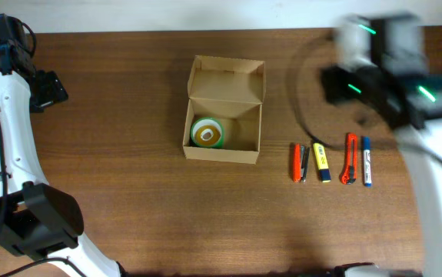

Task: Pack container
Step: 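Open the right gripper and lift out of the box, then grasp the red stapler with the right gripper and lift it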

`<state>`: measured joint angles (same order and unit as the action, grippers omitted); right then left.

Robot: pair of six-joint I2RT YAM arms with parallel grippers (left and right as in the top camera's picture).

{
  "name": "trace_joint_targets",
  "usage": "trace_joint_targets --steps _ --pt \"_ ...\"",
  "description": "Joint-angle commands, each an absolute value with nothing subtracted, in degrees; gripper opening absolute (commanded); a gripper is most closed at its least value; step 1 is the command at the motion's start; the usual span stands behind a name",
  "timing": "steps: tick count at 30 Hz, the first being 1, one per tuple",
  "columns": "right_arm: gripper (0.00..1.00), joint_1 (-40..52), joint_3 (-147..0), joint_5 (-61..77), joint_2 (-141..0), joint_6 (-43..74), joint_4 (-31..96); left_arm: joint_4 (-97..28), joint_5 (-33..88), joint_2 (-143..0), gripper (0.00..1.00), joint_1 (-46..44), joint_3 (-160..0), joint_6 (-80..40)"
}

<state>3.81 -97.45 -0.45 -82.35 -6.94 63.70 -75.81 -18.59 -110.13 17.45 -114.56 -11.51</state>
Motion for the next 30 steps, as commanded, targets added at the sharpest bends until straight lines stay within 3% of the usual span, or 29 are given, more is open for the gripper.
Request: trace_joint_targets --steps 1,3,7,12,20,30 --pt "0.82 -0.2 -86.1 0.6 -76.8 -2.8 65.5 -75.8 -18.3 -108.4 1.00 17.8 -114.3 -10.6" --pt "0.99 -0.7 -79.4 4.8 -75.8 -2.4 66.2 -75.8 -18.3 -108.4 1.00 17.8 -114.3 -10.6" --pt "0.99 1.3 -69.7 7.3 -78.5 2.8 62.7 -75.8 -18.3 -108.4 1.00 17.8 -114.3 -10.6" --pt "0.79 4.6 -65.6 7.7 -87.4 10.9 57.9 -75.8 -18.3 -108.4 1.00 17.8 -114.3 -10.6" --pt "0.75 6.9 -65.8 12.4 -101.1 12.8 54.1 -75.8 -18.3 -108.4 1.00 17.8 -114.3 -10.6" --pt "0.68 7.2 -65.9 7.7 -101.6 18.9 50.0 -75.8 -18.3 -108.4 1.00 17.8 -114.3 -10.6"
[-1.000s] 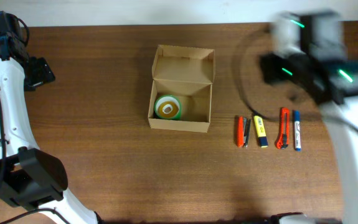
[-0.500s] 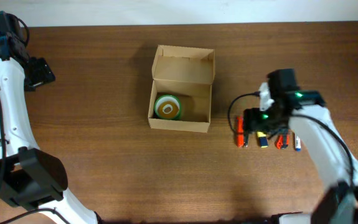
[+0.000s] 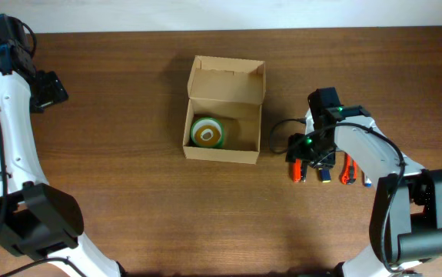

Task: Pack container
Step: 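Grasp the red stapler with the right gripper and lift it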

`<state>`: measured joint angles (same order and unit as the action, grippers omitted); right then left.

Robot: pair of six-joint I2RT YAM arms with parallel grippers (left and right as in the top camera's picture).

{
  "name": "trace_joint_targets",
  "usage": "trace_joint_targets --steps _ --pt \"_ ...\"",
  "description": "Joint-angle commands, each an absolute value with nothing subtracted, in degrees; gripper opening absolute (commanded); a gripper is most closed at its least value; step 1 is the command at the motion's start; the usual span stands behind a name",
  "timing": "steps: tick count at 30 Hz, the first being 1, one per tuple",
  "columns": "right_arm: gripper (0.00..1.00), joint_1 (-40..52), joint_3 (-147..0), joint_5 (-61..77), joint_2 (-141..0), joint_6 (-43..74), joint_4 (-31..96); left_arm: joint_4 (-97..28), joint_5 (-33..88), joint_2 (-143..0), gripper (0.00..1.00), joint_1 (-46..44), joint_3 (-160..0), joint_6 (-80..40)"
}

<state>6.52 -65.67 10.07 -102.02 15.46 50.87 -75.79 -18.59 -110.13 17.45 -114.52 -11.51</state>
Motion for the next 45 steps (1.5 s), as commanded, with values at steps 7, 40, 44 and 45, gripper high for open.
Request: trace_joint_targets --steps 7,40,44,45 --pt "0.66 9.1 -65.9 3.2 -101.6 20.9 49.7 -75.8 -18.3 -108.4 1.00 17.8 -114.3 -10.6" --pt "0.08 10.9 -65.8 0.7 -109.1 22.8 48.7 -75.8 -18.3 -108.4 1.00 17.8 -114.3 -10.6" --pt "0.04 10.9 -67.1 1.7 -109.1 20.5 47.9 -75.8 -18.3 -108.4 1.00 17.8 -114.3 -10.6" --pt "0.04 10.9 -68.1 2.0 -109.1 19.5 48.0 -75.8 -18.3 -108.4 1.00 17.8 -114.3 -10.6"
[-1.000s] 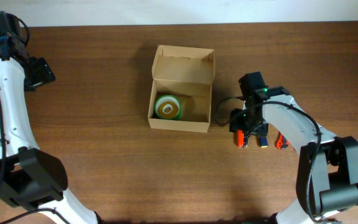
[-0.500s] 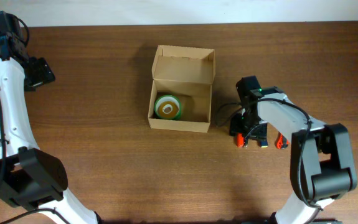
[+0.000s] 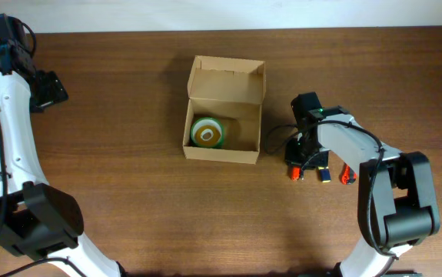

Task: Pack container
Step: 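Grasp the red stapler with the right gripper and lift it, then carry the red stapler into the box beside the tape rolls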

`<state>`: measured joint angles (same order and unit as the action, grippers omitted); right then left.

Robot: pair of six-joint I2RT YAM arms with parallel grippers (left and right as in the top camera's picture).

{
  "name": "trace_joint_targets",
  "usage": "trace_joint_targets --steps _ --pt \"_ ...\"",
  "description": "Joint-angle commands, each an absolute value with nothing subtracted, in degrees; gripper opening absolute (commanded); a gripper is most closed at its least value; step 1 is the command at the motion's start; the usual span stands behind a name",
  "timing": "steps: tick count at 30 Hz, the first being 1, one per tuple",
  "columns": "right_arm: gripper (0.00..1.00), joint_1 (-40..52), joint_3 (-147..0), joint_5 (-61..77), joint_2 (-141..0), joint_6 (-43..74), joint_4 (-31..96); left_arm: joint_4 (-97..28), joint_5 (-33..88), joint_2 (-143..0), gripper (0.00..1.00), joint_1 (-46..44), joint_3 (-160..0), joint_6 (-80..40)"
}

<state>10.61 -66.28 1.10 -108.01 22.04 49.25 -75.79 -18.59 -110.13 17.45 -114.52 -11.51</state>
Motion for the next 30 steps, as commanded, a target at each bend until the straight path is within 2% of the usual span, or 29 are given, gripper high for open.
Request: trace_joint_targets --steps 1,8,13,19,26,30 --pt "0.04 10.9 -69.3 2.0 -109.1 18.7 48.2 -75.8 -18.3 -108.4 1.00 17.8 -114.3 -10.6" --pt "0.04 10.0 -85.2 1.8 -109.0 14.9 53.7 -75.8 -18.3 -108.4 1.00 17.8 -114.3 -10.6" --pt "0.04 9.4 -108.4 0.6 -109.0 6.3 63.3 -75.8 -18.3 -108.4 1.00 17.8 -114.3 -10.6" --pt "0.04 10.4 -125.6 1.1 -109.0 2.3 72.0 -75.8 -18.3 -108.4 1.00 17.8 -114.3 -10.6" --pt "0.04 15.9 -132.3 4.7 -109.0 -0.4 82.4 -75.8 -18.3 -108.4 1.00 17.8 -114.3 -10.6" --pt "0.04 21.0 -132.3 3.8 -109.1 5.3 85.9 -75.8 -18.3 -108.4 1.00 17.8 -114.3 -10.6"
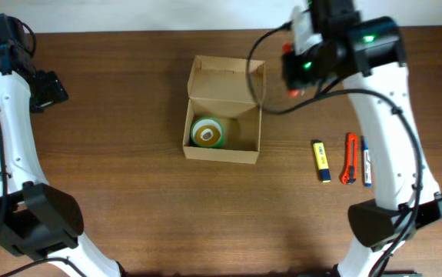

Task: Pack container
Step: 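Carry the red stapler into the box beside the tape rolls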

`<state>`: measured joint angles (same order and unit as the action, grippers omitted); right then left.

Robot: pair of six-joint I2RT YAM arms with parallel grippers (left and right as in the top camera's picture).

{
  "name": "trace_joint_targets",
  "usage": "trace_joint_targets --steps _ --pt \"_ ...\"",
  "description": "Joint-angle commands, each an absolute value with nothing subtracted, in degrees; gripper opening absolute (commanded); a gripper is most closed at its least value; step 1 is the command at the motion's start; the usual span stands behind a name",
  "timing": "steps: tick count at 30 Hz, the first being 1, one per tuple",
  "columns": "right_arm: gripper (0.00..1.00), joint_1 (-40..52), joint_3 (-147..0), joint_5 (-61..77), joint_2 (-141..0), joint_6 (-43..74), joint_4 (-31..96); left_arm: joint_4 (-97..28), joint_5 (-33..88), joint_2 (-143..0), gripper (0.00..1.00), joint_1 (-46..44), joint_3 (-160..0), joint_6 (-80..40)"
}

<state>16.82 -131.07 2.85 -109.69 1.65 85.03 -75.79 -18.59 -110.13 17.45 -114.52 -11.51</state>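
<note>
An open cardboard box sits mid-table with a green tape roll in its left half. My right gripper is raised high, just right of the box's back flap. Its fingers are mostly hidden under the wrist, and bits of the orange-and-black tool show at its left edge, so it appears shut on that tool. A yellow marker, an orange utility knife and a blue pen lie in a row right of the box. My left gripper rests at the far left, its jaws unclear.
The box's lid flap stands open on the far side. The right arm's black cable hangs over the box's right rear corner. The left arm's base fills the lower left corner.
My right gripper was down on the orange-and-black tool at the left end of the row. Now it is high up beside the box's back flap, and the tool is gone from the table.
The right arm was blurred at the far right, with four items in a row on the table. Then its gripper was over the row's left end, then down on the orange-and-black tool. Now the tool is lifted and three items remain. The left arm stayed still.
</note>
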Motion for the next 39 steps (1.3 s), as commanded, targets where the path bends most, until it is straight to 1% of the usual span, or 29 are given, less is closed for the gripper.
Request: trace_joint_targets --steps 1,4,8,11,13,18,26,39 --pt "0.04 22.5 -132.3 3.8 -109.1 7.7 85.9 -75.8 -18.3 -108.4 1.00 17.8 -114.3 -10.6" --pt "0.04 26.7 -132.3 2.4 -109.1 14.1 85.1 -75.8 -18.3 -108.4 1.00 17.8 -114.3 -10.6" --pt "0.04 32.4 -132.1 -5.8 -109.7 25.1 85.1 -75.8 -18.3 -108.4 1.00 17.8 -114.3 -10.6" --pt "0.04 35.7 -131.8 -8.2 -111.2 31.7 85.1 -75.8 -18.3 -108.4 1.00 17.8 -114.3 -10.6" --pt "0.04 37.1 -131.6 -8.2 -113.6 34.0 85.2 -75.8 -18.3 -108.4 1.00 17.8 -114.3 -10.6" --pt "0.04 37.0 -131.6 -8.3 -120.6 39.2 86.5 -75.8 -18.3 -108.4 1.00 17.8 -114.3 -10.6" --pt "0.04 35.9 -131.5 -9.5 -126.7 40.4 86.7 -75.8 -18.3 -108.4 1.00 17.8 -114.3 -10.6" --pt "0.04 32.2 -125.3 -9.5 -126.9 32.7 85.2 -75.8 -18.3 -108.4 1.00 17.8 -114.3 -10.6"
